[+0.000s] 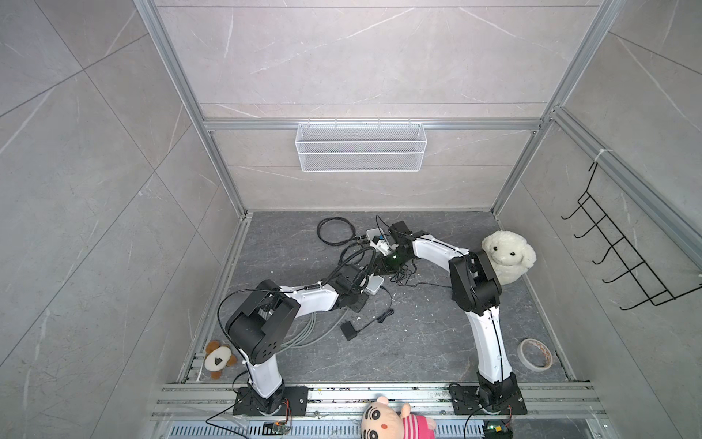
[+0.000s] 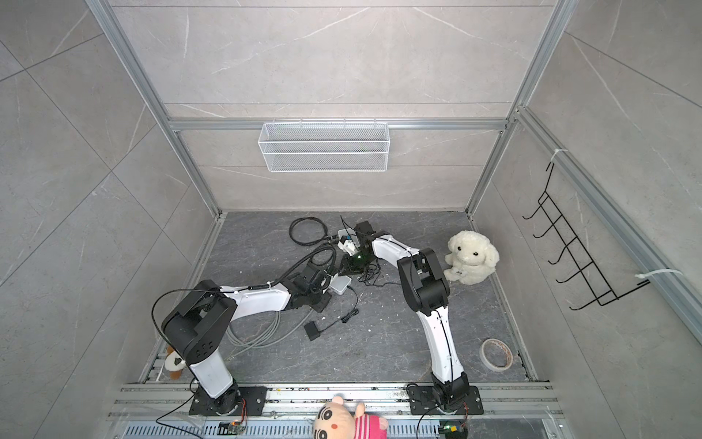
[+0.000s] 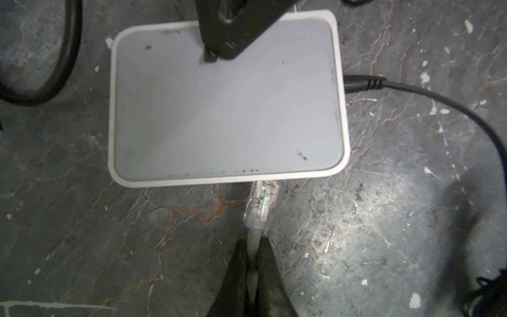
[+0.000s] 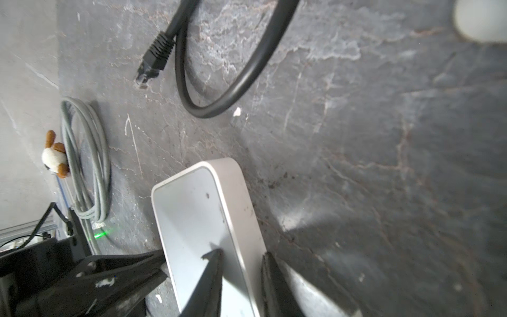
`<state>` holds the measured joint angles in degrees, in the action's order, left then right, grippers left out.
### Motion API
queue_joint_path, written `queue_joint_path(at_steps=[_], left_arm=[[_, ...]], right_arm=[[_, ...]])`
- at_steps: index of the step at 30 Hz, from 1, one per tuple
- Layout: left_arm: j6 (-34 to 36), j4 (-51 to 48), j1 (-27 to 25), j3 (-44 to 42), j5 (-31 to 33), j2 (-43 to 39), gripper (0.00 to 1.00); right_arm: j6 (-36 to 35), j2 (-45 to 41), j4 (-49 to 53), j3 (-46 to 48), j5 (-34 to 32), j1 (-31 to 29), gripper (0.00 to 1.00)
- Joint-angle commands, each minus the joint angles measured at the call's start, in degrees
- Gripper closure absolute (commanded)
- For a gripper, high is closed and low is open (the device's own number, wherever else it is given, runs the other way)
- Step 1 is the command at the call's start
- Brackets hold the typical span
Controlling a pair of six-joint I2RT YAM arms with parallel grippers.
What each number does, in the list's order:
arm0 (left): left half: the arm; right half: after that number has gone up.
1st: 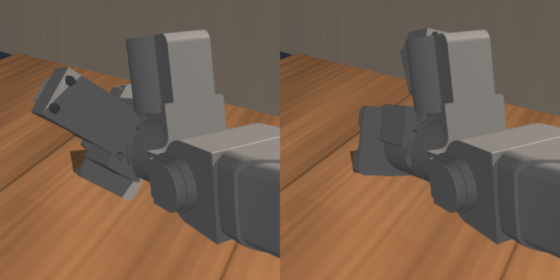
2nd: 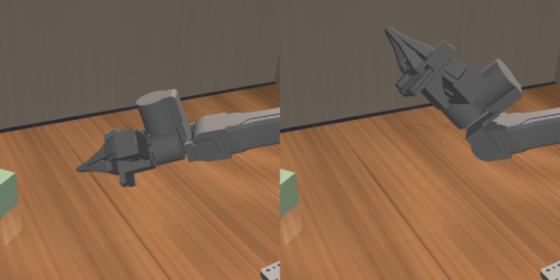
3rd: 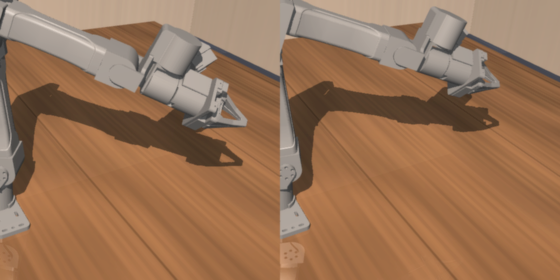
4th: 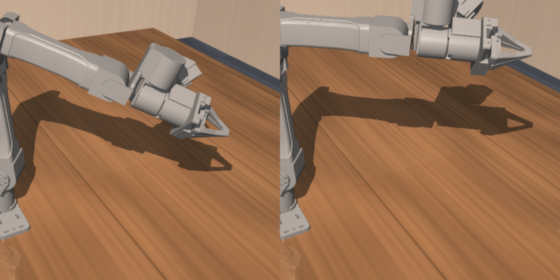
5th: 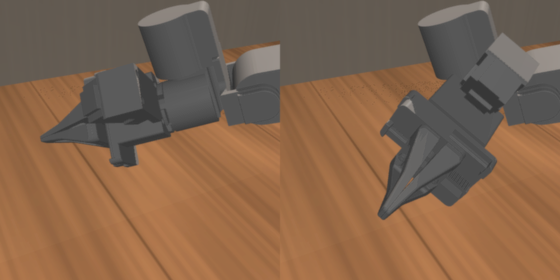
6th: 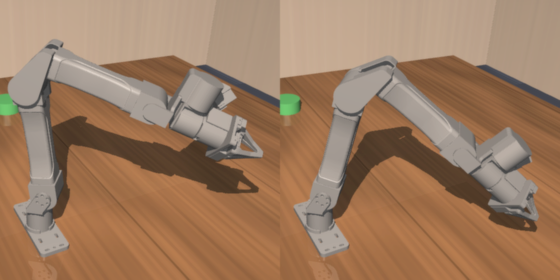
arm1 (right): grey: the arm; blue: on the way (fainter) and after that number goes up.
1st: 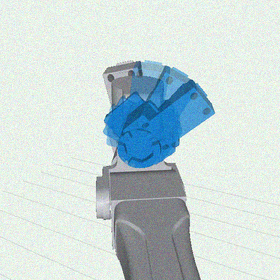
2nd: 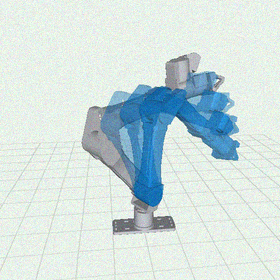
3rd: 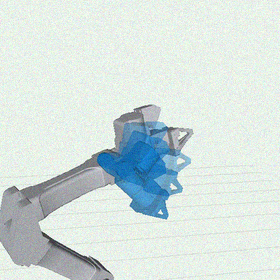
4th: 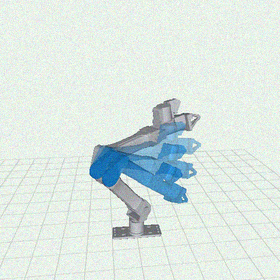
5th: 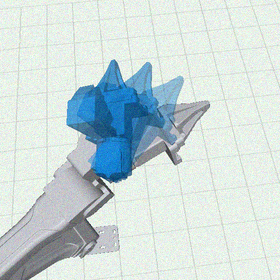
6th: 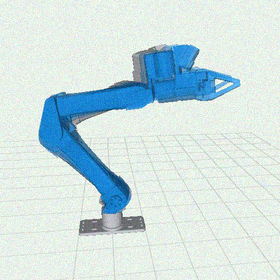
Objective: Insert the plug into the switch port
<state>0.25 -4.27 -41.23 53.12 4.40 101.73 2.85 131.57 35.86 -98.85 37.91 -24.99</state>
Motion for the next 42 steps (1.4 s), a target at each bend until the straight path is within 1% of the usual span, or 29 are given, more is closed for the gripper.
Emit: queue_joint_path(at_steps=[1,3,5,10,14,18,20,24,26,29,34,39,42], left_arm=[[0.01,13.60,0.37,-1.26,0.52,4.88,1.00],[-0.38,15.34,0.43,-2.13,-1.80,4.32,1.00],[-1.04,15.09,0.39,-2.31,-3.14,4.12,1.00],[-4.63,10.45,0.42,-2.68,-2.35,3.20,1.00],[-7.99,7.51,0.36,-3.79,-2.49,1.67,1.00],[-9.49,6.35,0.36,-4.99,-2.96,0.34,1.00],[-9.52,6.60,0.36,-5.41,-3.56,0.24,1.00],[-8.17,5.89,0.37,-4.85,-4.66,0.92,1.00],[-7.21,5.84,0.41,-4.79,-5.45,1.10,1.00],[-5.50,4.89,0.44,-4.25,-8.58,1.34,1.00],[-4.03,1.32,1.04,-2.87,-14.04,1.58,1.00],[-2.51,-2.92,2.03,-1.35,-16.31,1.36,1.00],[-1.36,-5.27,2.35,-0.42,-16.72,1.19,1.00]], right_arm=[[1.43,3.25,10.35,4.87,8.50,-4.16,0.74],[2.28,3.19,10.00,5.57,7.77,-4.19,0.74],[4.03,2.46,8.46,6.71,6.58,-4.19,0.75],[10.91,-0.78,1.85,11.48,0.53,-4.18,0.77],[17.13,-4.21,-5.51,16.25,-3.47,-4.27,0.77],[23.81,-7.08,-12.22,20.80,-6.89,-4.83,0.77],[25.08,-8.15,-14.54,22.02,-8.08,-5.70,0.77],[24.13,-8.70,-14.29,21.85,-10.91,-7.69,0.77],[23.75,-8.61,-14.85,22.10,-10.51,-7.88,0.77],[22.46,-8.77,-15.76,22.72,-10.44,-7.88,0.77],[16.58,-10.52,-18.43,24.96,-12.13,-7.97,0.76],[10.30,-10.15,-18.21,23.96,-13.07,-7.87,0.76],[8.77,-9.53,-17.38,22.72,-13.79,-7.60,0.76]])
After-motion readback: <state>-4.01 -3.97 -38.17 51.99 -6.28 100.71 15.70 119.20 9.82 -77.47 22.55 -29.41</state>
